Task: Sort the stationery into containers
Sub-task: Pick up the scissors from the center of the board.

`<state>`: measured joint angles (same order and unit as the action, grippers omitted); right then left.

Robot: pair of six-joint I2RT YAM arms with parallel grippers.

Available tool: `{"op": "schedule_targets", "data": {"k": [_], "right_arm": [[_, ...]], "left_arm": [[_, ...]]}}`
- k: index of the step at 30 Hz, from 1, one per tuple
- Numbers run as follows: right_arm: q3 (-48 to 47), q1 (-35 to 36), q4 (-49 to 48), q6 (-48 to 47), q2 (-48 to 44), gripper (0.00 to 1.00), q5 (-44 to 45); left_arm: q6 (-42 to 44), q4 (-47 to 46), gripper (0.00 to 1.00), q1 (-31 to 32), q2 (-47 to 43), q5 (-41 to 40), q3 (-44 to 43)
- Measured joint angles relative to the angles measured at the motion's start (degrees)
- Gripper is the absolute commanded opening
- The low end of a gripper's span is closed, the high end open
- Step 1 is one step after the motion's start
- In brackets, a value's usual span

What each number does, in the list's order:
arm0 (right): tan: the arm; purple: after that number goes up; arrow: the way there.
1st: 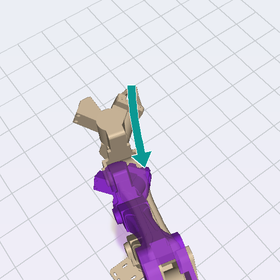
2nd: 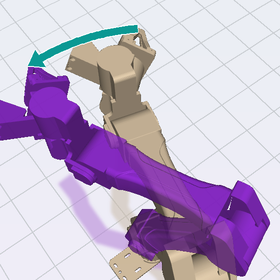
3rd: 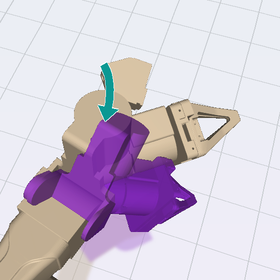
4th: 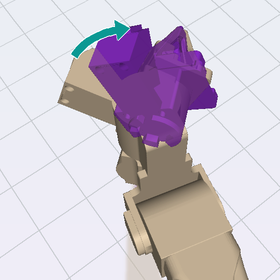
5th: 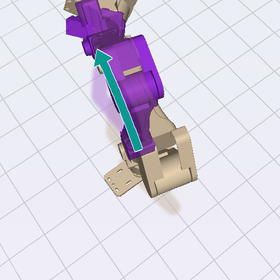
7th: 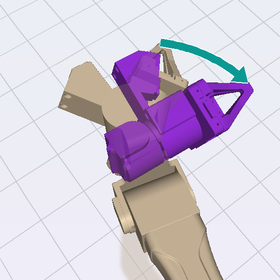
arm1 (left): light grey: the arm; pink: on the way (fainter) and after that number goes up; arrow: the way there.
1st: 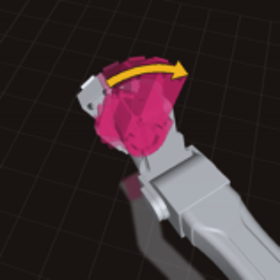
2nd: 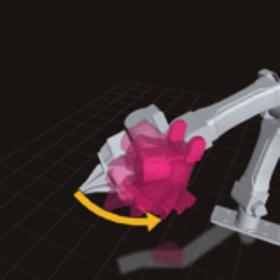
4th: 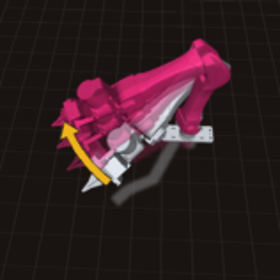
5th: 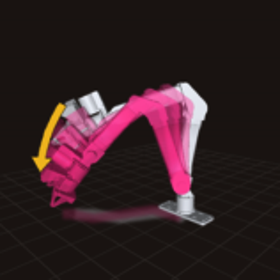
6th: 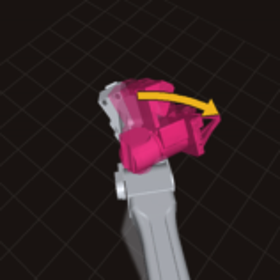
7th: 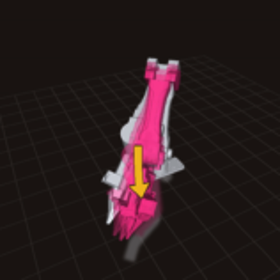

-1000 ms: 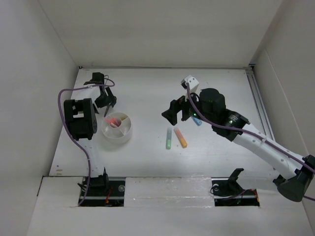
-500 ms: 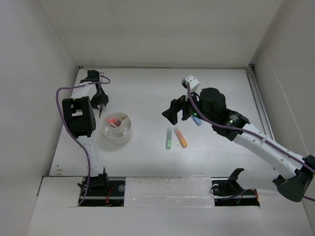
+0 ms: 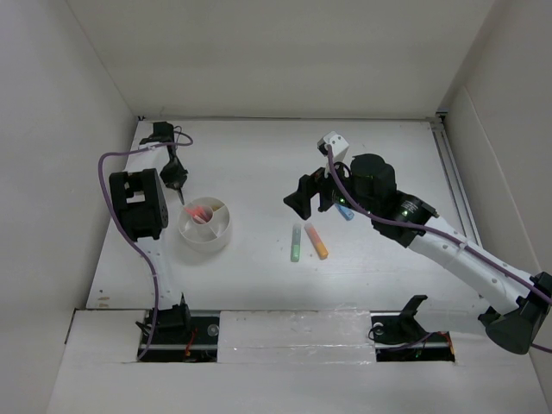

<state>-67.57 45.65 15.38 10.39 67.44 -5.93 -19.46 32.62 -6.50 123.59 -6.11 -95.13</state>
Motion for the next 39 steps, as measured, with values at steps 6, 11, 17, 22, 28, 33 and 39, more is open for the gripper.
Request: {"op": "schedule_targets", "data": {"k": [6,11,17,22,28,33,39], "right_arm": [[0.0,0.0,0.0,-0.1,0.0,1.0,0.0],[0.0,0.0,0.0,-0.1,0.0,1.0,0.0],[0.0,0.0,0.0,-0.4,0.0,1.0,0.0],[0.0,0.0,0.0,-0.5,0.0,1.0,-0.1],[0.0,0.0,0.0,-0.5,0.1,1.0,-0.6],[0.0,0.0,0.0,-0.5,0.3,1.0,-1.6],[0.0,0.0,0.0,-0.5,0.5,1.0,-2.0]], "left_arm": [[-0.4,-1.3,0.68,0.2,-0.2,0.0,0.2],[-0.4,-1.5,0.84,0.2,-0.7,-0.5,0.8],[-1.6,-0.9,0.84,0.0,-1.1,-1.2,0.9],[-3.4,-0.6,0.84,-2.9,-2.7,0.7,1.1],[-5.0,-1.9,0.82,-9.9,-7.2,2.2,1.8],[-5.9,-2.2,0.82,-11.7,-6.7,2.4,1.0],[-6.2,-1.7,0.81,-10.9,-2.3,3.4,-3.7]]}}
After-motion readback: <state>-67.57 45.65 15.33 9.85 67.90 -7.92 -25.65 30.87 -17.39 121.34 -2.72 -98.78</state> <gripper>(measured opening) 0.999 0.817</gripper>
